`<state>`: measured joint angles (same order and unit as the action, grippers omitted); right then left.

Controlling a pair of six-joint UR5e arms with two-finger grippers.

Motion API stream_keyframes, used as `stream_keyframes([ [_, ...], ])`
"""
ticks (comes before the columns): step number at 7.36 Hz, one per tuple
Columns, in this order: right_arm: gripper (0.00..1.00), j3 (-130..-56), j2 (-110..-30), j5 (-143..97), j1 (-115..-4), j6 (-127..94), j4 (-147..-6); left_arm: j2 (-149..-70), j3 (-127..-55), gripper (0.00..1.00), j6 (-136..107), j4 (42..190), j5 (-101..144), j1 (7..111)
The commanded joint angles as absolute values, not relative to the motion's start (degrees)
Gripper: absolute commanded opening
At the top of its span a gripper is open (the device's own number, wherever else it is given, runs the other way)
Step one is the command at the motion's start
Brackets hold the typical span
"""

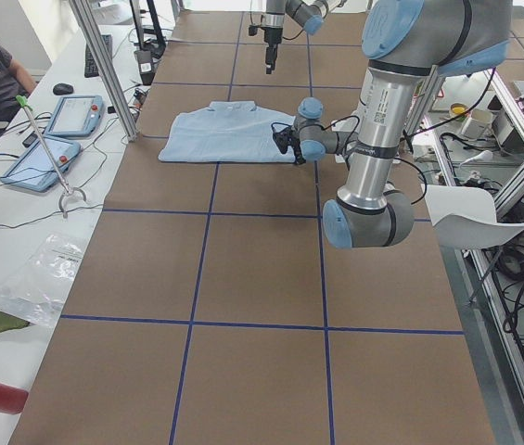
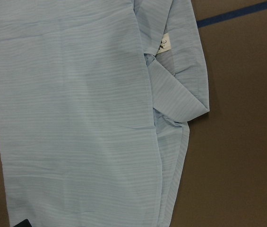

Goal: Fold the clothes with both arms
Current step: 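Lower the left gripper to the shirt's near corner and grasp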

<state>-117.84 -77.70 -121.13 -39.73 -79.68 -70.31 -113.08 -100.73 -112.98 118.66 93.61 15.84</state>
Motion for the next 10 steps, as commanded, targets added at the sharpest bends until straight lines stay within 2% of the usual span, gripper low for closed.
stream_keyframes([
  [1, 1.00, -118.56, -77.70, -121.20, -39.81, -79.72, -70.40, -113.20, -100.81, 0.90, -112.94, 118.56, 93.69, 16.00],
  [4, 1.00, -118.56, -77.78, -121.20, -39.81, -79.89, -70.40, -113.29, -104.31, 0.85, -112.85, 114.36, 94.04, 16.00],
  [6, 1.00, -118.56, -77.78, -121.20, -39.81, -79.89, -70.40, -113.29, -104.06, 0.80, -112.85, 114.35, 94.04, 15.82],
  [10, 1.00, -118.56, -77.96, -121.20, -39.81, -79.89, -70.40, -113.20, -103.19, 0.83, -112.41, 112.95, 94.04, 15.82],
])
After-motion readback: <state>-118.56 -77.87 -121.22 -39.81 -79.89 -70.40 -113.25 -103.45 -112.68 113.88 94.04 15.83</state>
